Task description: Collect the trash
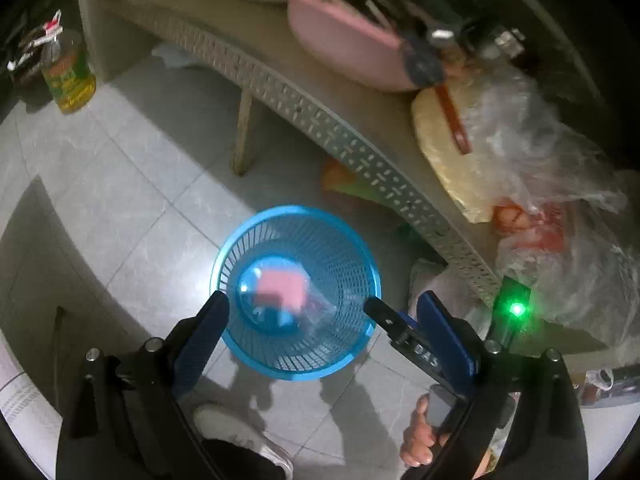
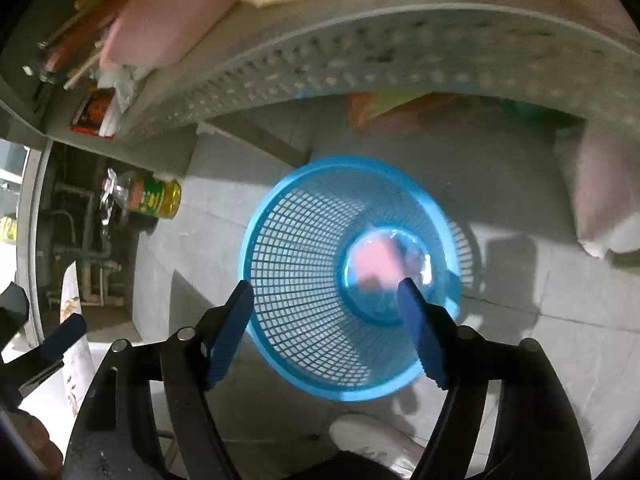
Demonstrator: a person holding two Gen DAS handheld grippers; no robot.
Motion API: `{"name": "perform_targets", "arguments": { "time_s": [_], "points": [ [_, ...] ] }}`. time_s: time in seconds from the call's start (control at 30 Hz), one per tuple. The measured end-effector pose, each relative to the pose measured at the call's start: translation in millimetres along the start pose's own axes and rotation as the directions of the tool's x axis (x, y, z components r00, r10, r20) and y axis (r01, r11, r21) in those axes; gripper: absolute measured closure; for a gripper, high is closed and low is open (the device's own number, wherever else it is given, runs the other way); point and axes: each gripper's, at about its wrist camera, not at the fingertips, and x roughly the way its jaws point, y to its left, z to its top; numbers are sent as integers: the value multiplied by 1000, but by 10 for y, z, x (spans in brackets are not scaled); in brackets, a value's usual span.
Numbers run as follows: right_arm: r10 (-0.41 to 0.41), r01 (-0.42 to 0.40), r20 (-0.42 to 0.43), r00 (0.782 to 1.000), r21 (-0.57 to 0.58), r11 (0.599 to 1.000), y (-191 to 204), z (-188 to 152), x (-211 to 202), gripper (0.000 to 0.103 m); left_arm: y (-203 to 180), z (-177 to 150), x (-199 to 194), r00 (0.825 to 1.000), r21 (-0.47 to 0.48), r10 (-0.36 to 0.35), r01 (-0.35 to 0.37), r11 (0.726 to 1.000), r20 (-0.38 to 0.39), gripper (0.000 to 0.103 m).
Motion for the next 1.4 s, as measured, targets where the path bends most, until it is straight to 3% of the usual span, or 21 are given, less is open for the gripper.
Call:
{"name": "perform_targets", "arguments": {
  "time_s": [0.17, 0.3, 0.4, 0.57, 0.67, 0.7, 0.77, 0.83, 0.9, 0.97, 1.03, 1.07, 1.13, 1.17, 1.2, 1.3, 1.37, 1.4],
  "points": [
    [-28, 31, 44, 999, -83, 996, 106, -280, -397, 28, -132, -256, -515, 995, 66, -31, 24, 998, 99, 11],
    [-59, 83, 123, 991, -198, 977, 277, -506, -842, 19, -172, -717, -1162, 975, 91, -33, 13, 996, 219, 11],
    [-92, 149, 200, 975, -290, 945, 496, -649, -1209, 11, -65, -1159, -1560, 974, 63, -2, -13, 998, 228, 11],
    [-90, 265, 362, 928, -470, 842, 1090, -955, -1680, 8, 131, -1778, -2065, 972, 54, 34, -48, 997, 233, 9],
    [-63, 323, 433, 899, -560, 763, 1471, -1210, -1827, 8, 320, -2152, -2403, 953, 13, 96, -104, 994, 287, 6],
    [-14, 316, 442, 897, -619, 719, 1646, -1354, -1891, 8, 417, -2302, -2533, 943, -20, 119, -118, 993, 312, 6],
    [88, 230, 379, 921, -713, 663, 1887, -1531, -1928, 8, 585, -2527, -2734, 924, -82, 159, -139, 987, 348, 6],
    [202, 72, 256, 945, -768, 636, 2112, -1667, -1958, 8, 762, -2797, -2942, 900, -151, 192, -143, 978, 392, 6],
    [309, -114, 107, 945, -777, 619, 2288, -1740, -1947, 8, 917, -3046, -3109, 870, -214, 226, -143, 966, 439, 6],
    [364, -294, -67, 929, -733, 614, 2507, -1770, -1838, 8, 1050, -3258, -3238, 846, -257, 251, -141, 956, 471, 6],
    [412, -504, -296, 862, -588, 632, 2749, -1757, -1557, 8, 1188, -3470, -3380, 816, -309, 292, -148, 940, 499, 6],
    [437, -591, -402, 805, -477, 650, 2854, -1746, -1367, 8, 1256, -3583, -3453, 796, -332, 311, -148, 932, 520, 6],
    [460, -664, -521, 719, -319, 677, 3040, -1804, -1100, 10, 1370, -3740, -3578, 771, -355, 326, -139, 925, 548, 6],
    [462, -671, -556, 691, -257, 695, 3127, -1817, -965, 15, 1435, -3822, -3641, 757, -371, 340, -138, 918, 558, 6],
    [453, -661, -584, 673, -201, 723, 3248, -1851, -796, 16, 1468, -3855, -3671, 751, -383, 349, -139, 913, 561, 6],
    [426, -613, -615, 664, -121, 780, 3460, -1919, -516, 21, 1625, -3989, -3789, 723, -424, 388, -145, 894, 571, 6],
    [419, -573, -644, 640, -36, 819, 3545, -1949, -319, 28, 1696, -4003, -3827, 715, -442, 402, -145, 885, 572, 6],
    [395, -538, -648, 652, -27, 843, 3585, -1956, -222, 29, 1737, -4028, -3848, 710, -449, 408, -143, 882, 574, 6]
  ]
}}
